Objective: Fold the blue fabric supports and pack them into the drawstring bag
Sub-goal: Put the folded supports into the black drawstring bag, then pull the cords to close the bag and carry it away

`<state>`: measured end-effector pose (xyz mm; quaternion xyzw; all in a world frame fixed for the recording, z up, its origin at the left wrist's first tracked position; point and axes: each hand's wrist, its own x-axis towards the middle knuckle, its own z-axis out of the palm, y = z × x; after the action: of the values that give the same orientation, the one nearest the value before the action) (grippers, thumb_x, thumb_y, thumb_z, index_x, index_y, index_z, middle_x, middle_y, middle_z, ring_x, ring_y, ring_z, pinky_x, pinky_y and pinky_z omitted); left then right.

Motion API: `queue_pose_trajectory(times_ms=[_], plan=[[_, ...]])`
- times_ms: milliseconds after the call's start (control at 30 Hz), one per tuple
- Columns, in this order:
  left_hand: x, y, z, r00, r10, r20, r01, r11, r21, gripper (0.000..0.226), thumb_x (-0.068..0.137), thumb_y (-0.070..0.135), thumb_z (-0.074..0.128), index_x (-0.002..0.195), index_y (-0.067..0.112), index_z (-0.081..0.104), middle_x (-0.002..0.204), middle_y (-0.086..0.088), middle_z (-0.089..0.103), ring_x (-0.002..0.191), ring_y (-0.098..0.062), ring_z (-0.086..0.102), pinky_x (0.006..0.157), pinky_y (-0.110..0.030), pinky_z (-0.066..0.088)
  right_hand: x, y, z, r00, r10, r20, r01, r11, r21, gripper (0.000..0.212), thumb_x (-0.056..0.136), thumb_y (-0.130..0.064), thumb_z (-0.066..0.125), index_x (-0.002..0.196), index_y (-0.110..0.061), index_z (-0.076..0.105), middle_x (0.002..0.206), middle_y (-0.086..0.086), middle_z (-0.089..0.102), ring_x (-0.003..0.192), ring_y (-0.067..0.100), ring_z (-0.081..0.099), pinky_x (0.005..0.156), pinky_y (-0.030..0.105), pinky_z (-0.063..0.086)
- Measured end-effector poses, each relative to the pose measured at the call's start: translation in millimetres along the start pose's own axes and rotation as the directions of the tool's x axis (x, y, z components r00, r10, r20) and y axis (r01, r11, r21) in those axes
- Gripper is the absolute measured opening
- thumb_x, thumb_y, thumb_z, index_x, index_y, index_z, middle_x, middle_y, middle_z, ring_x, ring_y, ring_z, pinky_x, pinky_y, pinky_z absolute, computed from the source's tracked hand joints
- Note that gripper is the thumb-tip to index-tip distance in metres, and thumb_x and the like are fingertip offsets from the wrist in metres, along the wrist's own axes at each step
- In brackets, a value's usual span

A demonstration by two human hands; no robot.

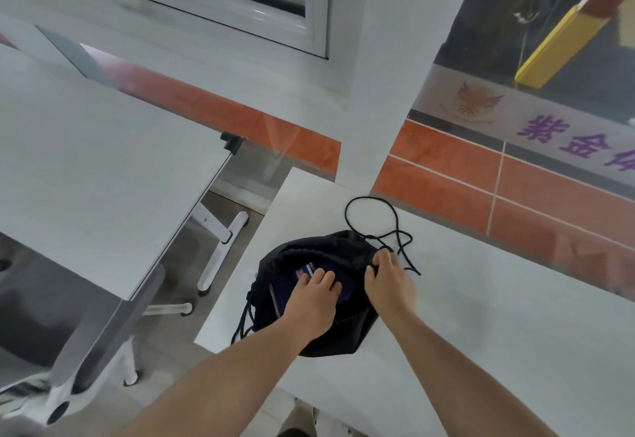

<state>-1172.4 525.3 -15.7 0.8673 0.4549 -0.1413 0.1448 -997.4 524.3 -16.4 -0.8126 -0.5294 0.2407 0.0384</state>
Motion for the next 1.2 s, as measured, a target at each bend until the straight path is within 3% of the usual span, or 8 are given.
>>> queue_pose_trajectory(times_ms=[133,267,467,667,767,900,1100,1200], plan=[[2.5,5.3,8.7,0.999,-0.048,0.005,0.048,0.999,-0.025,0.044,0.099,0.027,0.045,0.142,0.017,0.045,0.146,-0.005,0.042,0.138,-0.029,0.033,0.117,-0.050,0.029,28.7,26.7,9.7,0.992,-0.014,0.128,0.050,0.959,-0.278,0.045,0.093,-0.036,0.061,0.134,-0.031,0.042,0.155,0.013,0.026,0.144,0.036,0.028,0.114,0.047,0.027],[4.0,11.7,9.8,0.993,-0.083,0.078,0.085,0.996,-0.031,0.051,0.100,0.030,0.042,0.150,0.017,0.037,0.155,-0.004,0.034,0.148,-0.027,0.020,0.121,-0.054,0.020,41.1,13.6,-1.2,0.993,0.009,0.118,-0.001,0.998,-0.070,0.013,0.099,-0.024,0.042,0.097,-0.021,0.054,0.105,0.004,0.064,0.099,0.032,0.064,0.081,0.041,0.044],[4.5,17.2,2.1,0.971,-0.076,0.225,0.058,0.995,0.082,0.060,0.100,0.033,0.039,0.154,0.011,0.029,0.158,-0.014,0.031,0.148,-0.036,0.018,0.120,-0.061,0.011,37.4,-6.7,-65.0,0.983,0.000,0.182,-0.018,0.995,0.099,0.022,0.101,-0.020,0.040,0.103,-0.009,0.059,0.100,0.014,0.066,0.083,0.030,0.061,0.069,0.035,0.047],[-46.3,8.0,-29.8,0.952,-0.137,-0.273,0.110,0.988,-0.112,0.036,0.098,0.033,0.041,0.129,0.022,0.055,0.130,0.004,0.058,0.122,-0.022,0.050,0.108,-0.039,0.038,19.5,-9.7,-95.8,0.966,-0.054,0.252,0.037,0.997,0.070,0.023,0.102,-0.022,0.036,0.097,-0.014,0.057,0.087,0.014,0.069,0.064,0.030,0.073,0.065,0.041,0.061],[-82.6,-24.1,-13.7,0.823,-0.504,-0.262,0.366,0.824,-0.434,0.046,0.093,0.033,0.047,0.139,0.026,0.042,0.143,0.004,0.042,0.135,-0.023,0.036,0.115,-0.042,0.034,13.0,-5.5,-95.5,0.962,-0.022,0.274,-0.008,0.994,0.108,0.025,0.101,-0.021,0.035,0.111,-0.017,0.057,0.092,0.015,0.070,0.068,0.032,0.073,0.068,0.040,0.062],[-98.3,-73.4,28.7,0.652,-0.707,0.275,0.618,0.285,-0.732,0.083,0.083,0.057,0.058,0.151,0.022,0.027,0.140,-0.003,0.055,0.124,-0.026,0.057,0.102,-0.044,0.051,5.9,-5.2,-98.0,0.951,0.012,0.310,-0.075,0.978,0.194,0.018,0.102,-0.021,0.037,0.107,-0.015,0.053,0.094,0.015,0.066,0.071,0.035,0.072,0.048,0.029,0.052],[-92.2,-81.2,25.0,0.891,-0.331,0.311,0.368,0.124,-0.922,0.033,0.085,0.027,0.077,0.112,0.014,0.063,0.091,-0.010,0.075,0.080,-0.025,0.074,0.067,-0.037,0.060,3.1,4.3,-92.3,0.912,0.089,0.402,-0.216,0.934,0.284,0.023,0.100,-0.029,0.042,0.091,-0.010,0.053,0.062,0.008,0.052,0.050,0.025,0.051,0.041,0.024,0.031],[-89.8,-74.8,18.6,0.843,-0.380,0.381,0.428,0.045,-0.903,0.020,0.092,0.016,0.065,0.111,0.015,0.059,0.082,-0.016,0.068,0.060,-0.023,0.062,0.056,-0.030,0.051,3.4,7.8,-93.8,0.917,0.064,0.393,-0.177,0.950,0.258,0.024,0.097,-0.026,0.045,0.078,-0.014,0.052,0.054,0.006,0.051,0.043,0.020,0.043,0.043,0.024,0.030]])
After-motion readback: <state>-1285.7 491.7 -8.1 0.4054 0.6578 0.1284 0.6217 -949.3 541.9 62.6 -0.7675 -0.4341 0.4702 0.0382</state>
